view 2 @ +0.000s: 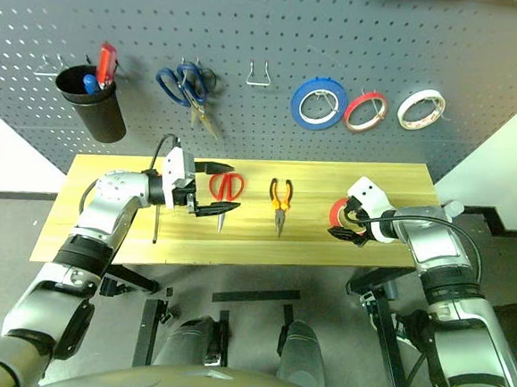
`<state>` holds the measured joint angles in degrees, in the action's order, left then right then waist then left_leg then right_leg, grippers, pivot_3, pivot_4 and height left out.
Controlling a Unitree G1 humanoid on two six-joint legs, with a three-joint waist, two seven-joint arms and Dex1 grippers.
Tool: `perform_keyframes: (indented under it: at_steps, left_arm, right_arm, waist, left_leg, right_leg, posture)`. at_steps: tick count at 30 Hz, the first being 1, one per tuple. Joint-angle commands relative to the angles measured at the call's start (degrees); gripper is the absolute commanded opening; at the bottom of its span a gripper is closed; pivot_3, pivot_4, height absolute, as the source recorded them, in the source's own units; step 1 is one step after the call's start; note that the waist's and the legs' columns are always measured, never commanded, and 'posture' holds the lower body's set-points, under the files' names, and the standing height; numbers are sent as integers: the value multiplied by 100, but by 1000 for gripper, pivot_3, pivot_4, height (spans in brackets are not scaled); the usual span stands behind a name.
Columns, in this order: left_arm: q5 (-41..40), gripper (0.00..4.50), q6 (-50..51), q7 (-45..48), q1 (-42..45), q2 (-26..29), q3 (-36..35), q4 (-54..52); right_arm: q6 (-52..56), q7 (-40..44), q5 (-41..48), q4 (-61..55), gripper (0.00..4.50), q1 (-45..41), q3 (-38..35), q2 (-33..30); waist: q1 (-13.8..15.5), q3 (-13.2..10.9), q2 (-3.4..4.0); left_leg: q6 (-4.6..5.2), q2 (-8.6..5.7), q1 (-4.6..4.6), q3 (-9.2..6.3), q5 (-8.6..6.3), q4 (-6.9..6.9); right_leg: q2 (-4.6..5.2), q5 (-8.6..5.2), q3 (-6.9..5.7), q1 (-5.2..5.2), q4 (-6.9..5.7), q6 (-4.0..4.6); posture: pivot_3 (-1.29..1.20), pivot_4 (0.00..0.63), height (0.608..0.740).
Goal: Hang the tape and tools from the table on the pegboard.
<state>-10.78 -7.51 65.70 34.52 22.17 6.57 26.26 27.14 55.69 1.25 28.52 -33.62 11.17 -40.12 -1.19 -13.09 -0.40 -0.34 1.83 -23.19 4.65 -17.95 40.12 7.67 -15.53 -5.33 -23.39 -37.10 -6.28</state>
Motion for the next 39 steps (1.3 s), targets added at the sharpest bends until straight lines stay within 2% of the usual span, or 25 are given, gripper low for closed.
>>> perform_keyframes:
  at_steps: [1,6,10,15,21,22,24,31,33,39]
  left_arm:
    - [336,4309,38,-138,109,-38,284,69]
    - [660,4309,134,-316,256,-130,568,171]
    - [729,4309,347,-379,413,-312,688,130]
    - [684,4309,925,-404,540,-533,771,-215]
    - [755,4309,1232,-479,487,-535,898,-667]
    - [753,4346,1275,-479,475,-521,905,-738]
    - [783,4346,1336,-515,460,-490,913,-840]
    - [768,4346,1525,-607,410,-354,869,-1135]
    - [734,4346,1572,-607,352,-303,855,-1257]
    - [451,4346,1606,-421,-47,5,697,-1797]
  right_arm:
    - [-7,23,-131,269,4500,-332,39,48]
    - [-44,38,-294,622,4500,-549,105,37]
    - [-176,64,-455,909,4500,-650,212,60]
    - [-290,-34,-557,1201,4500,-760,218,199]
    - [-365,-18,-713,1361,4500,-804,320,272]
    - [-379,-29,-754,1351,4098,-785,344,280]
    - [-430,-80,-818,1312,3636,-722,356,311]
    - [-387,-395,-1128,1257,1255,-595,476,478]
    - [-330,-410,-1179,1208,722,-535,504,510]
    - [279,-172,-959,-66,677,-54,309,383]
  waist:
    - [0,-112,-2]
    - [23,-444,-2]
    - [43,-666,-4]
    - [3,-800,-14]
    - [3,-812,-25]
    - [7,-812,-26]
    - [19,-812,-26]
    - [22,-811,-26]
    - [21,-811,-27]
    - [35,-808,-28]
  left_leg:
    - [1,0,-4,0,0,0]
    - [2,0,-18,-1,-1,4]
    - [8,-2,-34,1,-4,7]
    - [11,-3,-41,6,-5,5]
    - [9,2,-36,9,-5,8]
    - [9,3,-35,9,-5,10]
    - [9,3,-35,9,-5,11]
    - [9,3,-30,7,-5,10]
    - [9,4,-24,6,-5,10]
    - [7,11,-16,0,-4,7]
  right_leg:
    - [0,0,0,-4,-1,0]
    - [2,0,0,-17,-4,0]
    - [7,1,-1,-29,-11,-1]
    - [7,1,-3,-38,-11,-1]
    - [6,1,-4,-38,-12,-1]
    - [7,1,-3,-37,-11,-1]
    - [9,1,-3,-36,-11,-1]
    - [8,1,-4,-30,-9,-1]
    - [7,1,-4,-22,-8,-1]
    - [7,1,-9,-14,-4,-1]
  posture:
    - [-47,336,732]
    - [-48,401,732]
    - [-44,421,732]
    - [-44,430,732]
    - [-37,418,732]
    - [-34,417,732]
    - [-29,414,732]
    - [-4,401,732]
    - [-2,396,732]
    - [-33,351,732]
